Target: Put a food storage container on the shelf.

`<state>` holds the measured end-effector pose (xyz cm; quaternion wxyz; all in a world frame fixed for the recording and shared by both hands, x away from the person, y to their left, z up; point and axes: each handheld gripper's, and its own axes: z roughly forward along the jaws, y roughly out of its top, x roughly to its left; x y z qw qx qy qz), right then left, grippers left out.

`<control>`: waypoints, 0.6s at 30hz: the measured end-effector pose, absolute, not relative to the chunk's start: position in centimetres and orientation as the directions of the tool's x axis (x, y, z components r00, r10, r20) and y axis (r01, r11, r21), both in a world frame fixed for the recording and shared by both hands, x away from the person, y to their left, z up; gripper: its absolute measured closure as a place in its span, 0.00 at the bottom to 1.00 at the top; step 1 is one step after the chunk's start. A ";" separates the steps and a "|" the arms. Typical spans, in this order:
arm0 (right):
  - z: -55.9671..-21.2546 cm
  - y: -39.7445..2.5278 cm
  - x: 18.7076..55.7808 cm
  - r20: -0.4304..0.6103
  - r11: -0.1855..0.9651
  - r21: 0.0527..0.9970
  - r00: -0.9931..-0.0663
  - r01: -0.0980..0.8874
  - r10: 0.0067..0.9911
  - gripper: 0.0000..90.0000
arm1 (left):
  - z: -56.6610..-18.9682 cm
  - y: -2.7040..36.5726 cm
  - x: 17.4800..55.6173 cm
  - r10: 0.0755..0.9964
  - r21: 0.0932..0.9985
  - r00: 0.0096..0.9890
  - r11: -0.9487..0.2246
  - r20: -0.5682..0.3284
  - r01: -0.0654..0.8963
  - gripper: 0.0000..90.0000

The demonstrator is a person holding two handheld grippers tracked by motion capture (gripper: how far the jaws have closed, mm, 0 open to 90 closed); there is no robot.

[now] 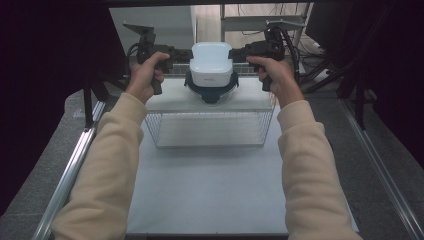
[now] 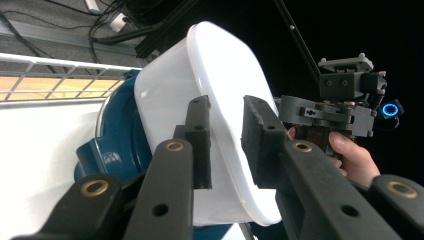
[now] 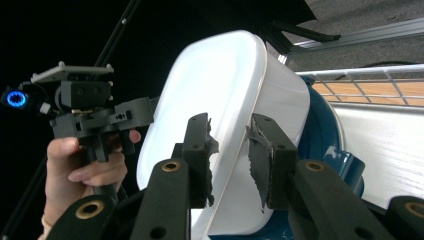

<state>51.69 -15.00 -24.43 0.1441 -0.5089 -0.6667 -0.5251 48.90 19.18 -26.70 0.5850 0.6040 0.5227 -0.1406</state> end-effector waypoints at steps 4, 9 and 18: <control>-25.0 -15.0 51.9 0.741 -0.096 0.546 -0.426 0.832 0.519 0.78 | -27.2 19.2 49.0 0.461 0.557 0.410 0.244 -0.787 0.794 0.81; -25.2 -15.3 51.7 0.748 -0.102 0.551 -0.435 0.828 0.501 0.75 | -26.9 19.2 48.8 0.463 0.578 0.429 0.247 -0.776 0.778 0.76; -22.6 -16.5 47.9 0.555 -0.073 0.765 -0.596 0.640 0.580 0.39 | -24.5 20.3 44.0 0.619 0.779 0.545 0.184 -0.566 0.600 0.35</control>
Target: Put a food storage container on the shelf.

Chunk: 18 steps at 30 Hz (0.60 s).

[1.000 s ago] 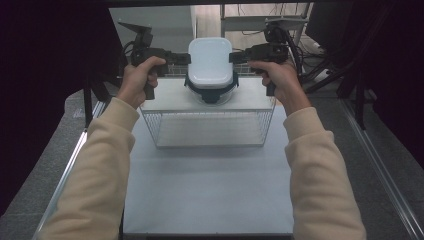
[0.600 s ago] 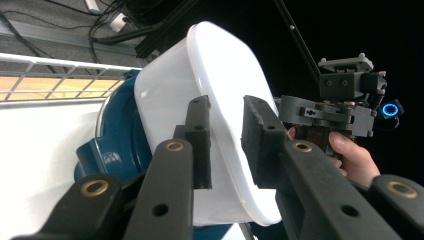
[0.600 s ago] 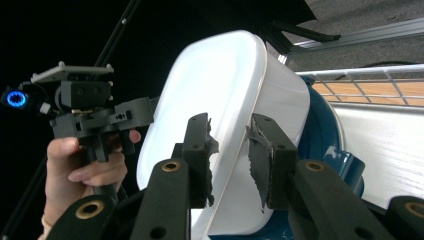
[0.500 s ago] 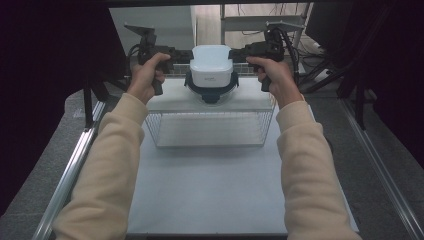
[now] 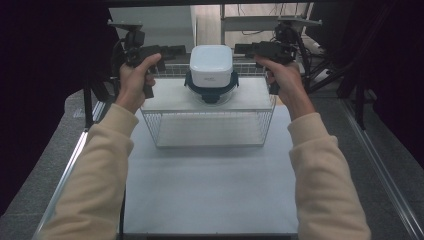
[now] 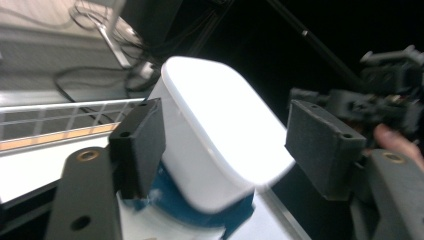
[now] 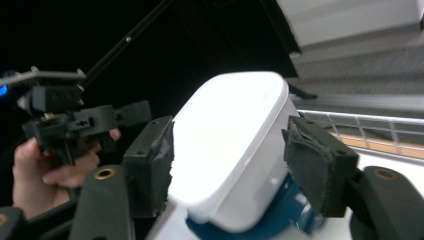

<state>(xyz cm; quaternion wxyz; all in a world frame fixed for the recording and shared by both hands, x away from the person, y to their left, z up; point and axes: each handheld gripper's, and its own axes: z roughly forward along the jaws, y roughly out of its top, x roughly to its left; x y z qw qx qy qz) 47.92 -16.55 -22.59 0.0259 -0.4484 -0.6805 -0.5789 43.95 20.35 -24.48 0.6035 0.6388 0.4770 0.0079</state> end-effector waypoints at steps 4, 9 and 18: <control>-22.8 -17.7 45.2 0.458 -0.004 0.825 -0.666 0.565 0.589 0.34 | -25.3 21.4 41.2 0.633 0.812 0.575 0.153 -0.518 0.563 0.33; -24.5 -19.4 41.6 0.361 0.074 0.862 -0.709 0.502 0.606 0.30 | -27.2 22.2 37.5 0.642 0.844 0.610 0.112 -0.464 0.525 0.33; -29.5 -21.6 35.7 0.225 0.172 0.889 -0.733 0.424 0.642 0.29 | -32.1 22.7 31.4 0.738 0.880 0.598 -0.011 -0.313 0.474 0.32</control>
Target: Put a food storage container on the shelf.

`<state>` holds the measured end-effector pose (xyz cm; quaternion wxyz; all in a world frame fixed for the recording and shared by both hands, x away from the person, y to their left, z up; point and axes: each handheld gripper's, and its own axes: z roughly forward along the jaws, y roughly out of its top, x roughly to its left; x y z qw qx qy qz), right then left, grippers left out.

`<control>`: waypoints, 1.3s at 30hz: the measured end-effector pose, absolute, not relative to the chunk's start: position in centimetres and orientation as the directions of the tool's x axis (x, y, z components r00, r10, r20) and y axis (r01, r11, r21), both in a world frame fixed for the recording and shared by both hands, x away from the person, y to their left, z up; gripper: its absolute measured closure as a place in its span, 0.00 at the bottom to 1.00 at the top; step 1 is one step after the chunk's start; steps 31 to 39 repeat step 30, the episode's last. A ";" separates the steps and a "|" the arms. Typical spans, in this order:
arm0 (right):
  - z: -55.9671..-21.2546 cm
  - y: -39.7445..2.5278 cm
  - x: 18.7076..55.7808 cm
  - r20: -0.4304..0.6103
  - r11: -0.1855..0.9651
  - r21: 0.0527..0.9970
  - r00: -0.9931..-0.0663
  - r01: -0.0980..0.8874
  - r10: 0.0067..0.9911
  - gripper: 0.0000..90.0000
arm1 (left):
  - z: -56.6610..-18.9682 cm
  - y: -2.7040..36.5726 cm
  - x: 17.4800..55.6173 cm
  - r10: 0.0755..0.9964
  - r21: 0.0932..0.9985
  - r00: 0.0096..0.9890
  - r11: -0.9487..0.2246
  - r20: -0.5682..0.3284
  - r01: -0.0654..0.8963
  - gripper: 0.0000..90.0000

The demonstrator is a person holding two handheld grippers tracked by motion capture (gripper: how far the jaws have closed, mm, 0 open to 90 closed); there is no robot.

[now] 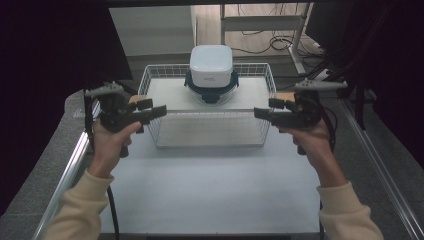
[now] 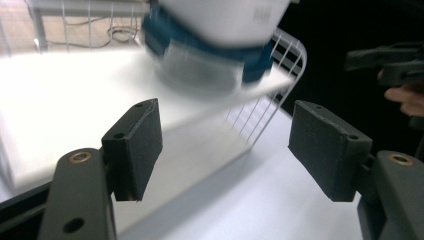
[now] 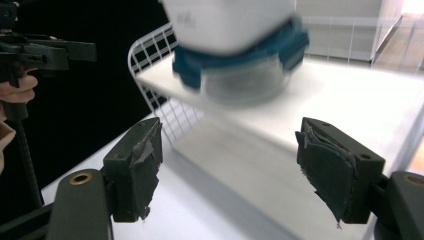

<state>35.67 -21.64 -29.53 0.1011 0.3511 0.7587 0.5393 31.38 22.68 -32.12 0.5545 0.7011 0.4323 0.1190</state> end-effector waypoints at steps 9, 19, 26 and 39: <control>-35.4 -23.4 31.7 0.215 0.204 0.873 -0.724 0.443 0.655 0.29 | -39.1 22.2 28.3 0.746 0.841 0.595 -0.088 -0.299 0.534 0.31; -41.6 -24.5 30.3 0.233 0.263 0.804 -0.690 0.533 0.685 0.29 | -44.2 22.2 27.3 0.777 0.784 0.551 -0.125 -0.304 0.608 0.30; -41.5 -24.4 30.1 0.218 0.259 0.820 -0.697 0.510 0.683 0.28 | -44.4 22.3 27.3 0.779 0.785 0.546 -0.118 -0.307 0.609 0.30; -41.5 -24.4 29.8 0.206 0.256 0.832 -0.704 0.491 0.680 0.26 | -44.6 22.3 27.2 0.782 0.786 0.546 -0.122 -0.299 0.606 0.29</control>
